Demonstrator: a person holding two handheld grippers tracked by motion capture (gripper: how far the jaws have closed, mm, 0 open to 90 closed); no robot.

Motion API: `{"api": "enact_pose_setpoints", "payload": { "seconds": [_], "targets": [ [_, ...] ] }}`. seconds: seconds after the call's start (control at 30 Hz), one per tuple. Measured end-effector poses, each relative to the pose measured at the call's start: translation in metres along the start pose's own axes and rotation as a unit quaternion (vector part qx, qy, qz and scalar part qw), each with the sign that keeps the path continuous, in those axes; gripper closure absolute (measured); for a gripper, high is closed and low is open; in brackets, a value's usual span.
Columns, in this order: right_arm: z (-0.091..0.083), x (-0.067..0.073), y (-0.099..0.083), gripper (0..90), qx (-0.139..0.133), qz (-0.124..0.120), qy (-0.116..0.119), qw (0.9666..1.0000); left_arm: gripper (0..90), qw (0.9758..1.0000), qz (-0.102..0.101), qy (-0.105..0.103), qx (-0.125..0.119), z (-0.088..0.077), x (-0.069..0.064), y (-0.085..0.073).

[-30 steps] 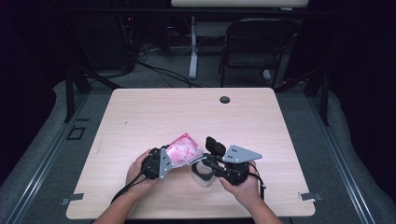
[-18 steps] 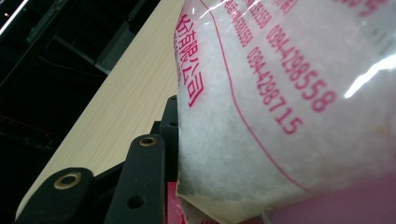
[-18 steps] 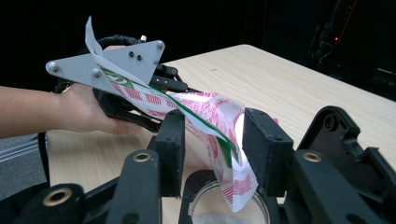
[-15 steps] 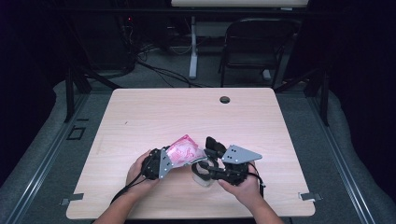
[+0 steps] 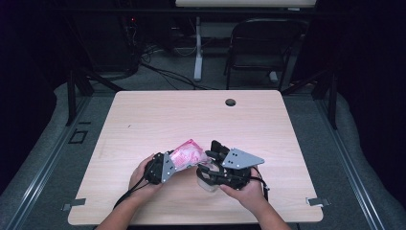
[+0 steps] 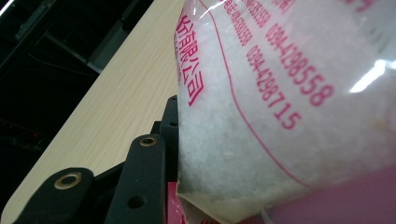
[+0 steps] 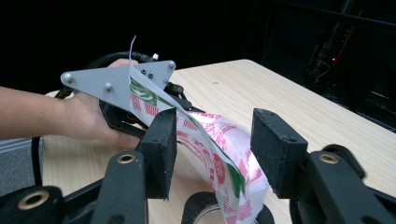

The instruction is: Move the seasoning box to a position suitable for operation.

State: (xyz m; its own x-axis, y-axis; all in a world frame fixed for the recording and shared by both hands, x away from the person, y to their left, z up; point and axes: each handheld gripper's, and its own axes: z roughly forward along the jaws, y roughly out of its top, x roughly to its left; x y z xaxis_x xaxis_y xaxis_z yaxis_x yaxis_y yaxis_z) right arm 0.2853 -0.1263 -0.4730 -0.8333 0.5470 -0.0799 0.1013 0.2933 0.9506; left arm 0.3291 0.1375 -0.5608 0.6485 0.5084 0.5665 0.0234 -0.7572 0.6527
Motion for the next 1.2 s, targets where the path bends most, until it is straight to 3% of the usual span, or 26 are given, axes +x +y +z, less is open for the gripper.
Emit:
{"api": "enact_pose_setpoints", "payload": {
  "seconds": [0.17,0.37,0.5,0.73,0.9,1.2],
  "targets": [
    [0.008,0.003,-0.003,50.8,0.017,-0.009,0.007,0.9998,66.1,1.0,-0.003,-0.004,-0.006,-0.001,0.0,0.001],
    [0.012,0.003,-0.009,51.6,0.036,-0.016,-0.001,0.9992,66.3,0.9999,-0.002,-0.009,-0.01,-0.002,0.001,0.001],
    [0.012,-0.001,-0.012,56.6,0.044,-0.014,-0.007,0.9989,66.4,0.9999,0.001,-0.008,-0.01,-0.002,0.001,0.001],
    [0.013,-0.003,-0.015,79.5,0.064,-0.004,0.004,0.9979,66.5,0.9998,0.014,0.009,-0.012,-0.003,-0.001,0.004],
    [0.013,-0.005,-0.016,88.6,0.07,0.004,0.01,0.9975,66.6,0.9996,0.02,0.02,-0.01,-0.004,-0.003,0.005],
    [0.014,-0.008,-0.02,90.0,0.07,0.045,0.022,0.9963,66.7,0.9993,0.024,0.028,-0.005,-0.005,-0.003,0.006]
  ]
}}
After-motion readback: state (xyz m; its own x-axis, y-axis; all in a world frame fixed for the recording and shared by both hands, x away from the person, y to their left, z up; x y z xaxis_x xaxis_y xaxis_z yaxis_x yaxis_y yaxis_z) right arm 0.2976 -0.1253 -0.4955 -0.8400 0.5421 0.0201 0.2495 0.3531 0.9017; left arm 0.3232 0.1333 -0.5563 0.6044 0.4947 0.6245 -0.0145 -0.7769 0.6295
